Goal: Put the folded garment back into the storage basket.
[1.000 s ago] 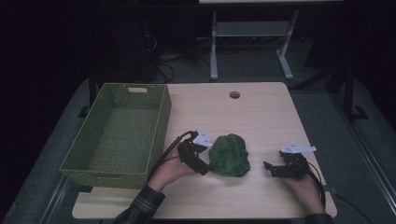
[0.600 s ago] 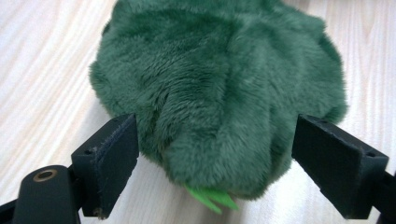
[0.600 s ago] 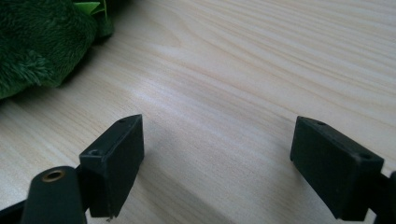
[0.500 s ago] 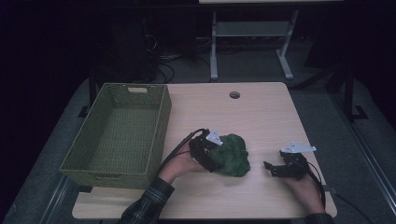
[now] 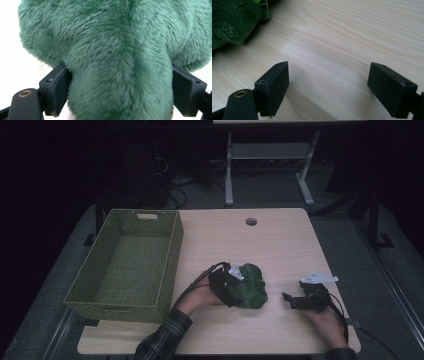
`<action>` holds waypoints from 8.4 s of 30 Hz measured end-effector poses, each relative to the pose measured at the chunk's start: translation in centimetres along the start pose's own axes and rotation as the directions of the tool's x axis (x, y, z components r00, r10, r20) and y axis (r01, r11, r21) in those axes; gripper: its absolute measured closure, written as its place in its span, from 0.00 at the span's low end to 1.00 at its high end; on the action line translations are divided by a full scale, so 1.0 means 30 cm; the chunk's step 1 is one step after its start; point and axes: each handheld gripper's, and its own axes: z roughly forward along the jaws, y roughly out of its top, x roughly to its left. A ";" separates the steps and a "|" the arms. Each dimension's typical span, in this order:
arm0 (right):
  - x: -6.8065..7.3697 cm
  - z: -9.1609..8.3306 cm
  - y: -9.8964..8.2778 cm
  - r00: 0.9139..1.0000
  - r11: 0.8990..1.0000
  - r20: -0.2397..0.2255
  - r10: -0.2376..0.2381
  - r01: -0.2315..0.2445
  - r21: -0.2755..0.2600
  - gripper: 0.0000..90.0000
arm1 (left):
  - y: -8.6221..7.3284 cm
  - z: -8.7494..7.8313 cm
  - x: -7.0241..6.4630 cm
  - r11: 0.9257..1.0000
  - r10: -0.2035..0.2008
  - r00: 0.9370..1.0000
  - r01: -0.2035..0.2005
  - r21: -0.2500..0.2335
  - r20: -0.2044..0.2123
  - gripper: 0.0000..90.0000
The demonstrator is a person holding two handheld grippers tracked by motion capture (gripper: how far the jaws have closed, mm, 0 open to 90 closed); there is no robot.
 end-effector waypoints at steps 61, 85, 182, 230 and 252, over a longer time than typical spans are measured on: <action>0.000 0.000 0.000 1.000 1.000 0.002 0.002 -0.002 -0.001 0.19 | 0.068 -0.428 0.064 0.991 -0.116 0.993 0.117 -0.064 0.019 0.81; -0.001 0.000 0.000 1.000 1.000 0.005 0.005 -0.005 -0.002 0.19 | -0.039 -0.682 0.129 0.980 -0.192 0.977 0.184 -0.081 -0.093 0.81; -0.004 0.011 0.004 0.999 0.999 0.029 0.028 -0.029 0.030 0.03 | -0.626 -0.738 0.277 0.852 -0.521 0.790 0.501 -0.150 -0.323 0.17; -0.004 0.011 0.004 0.999 0.999 0.029 0.029 -0.030 0.028 0.03 | -0.103 -0.411 0.052 0.904 -0.371 0.906 0.302 -0.304 -0.202 0.17; -0.004 0.011 0.004 0.999 0.999 0.029 0.028 -0.029 0.029 0.03 | -0.160 -0.151 0.003 0.919 -0.337 0.920 0.274 -0.285 -0.201 0.17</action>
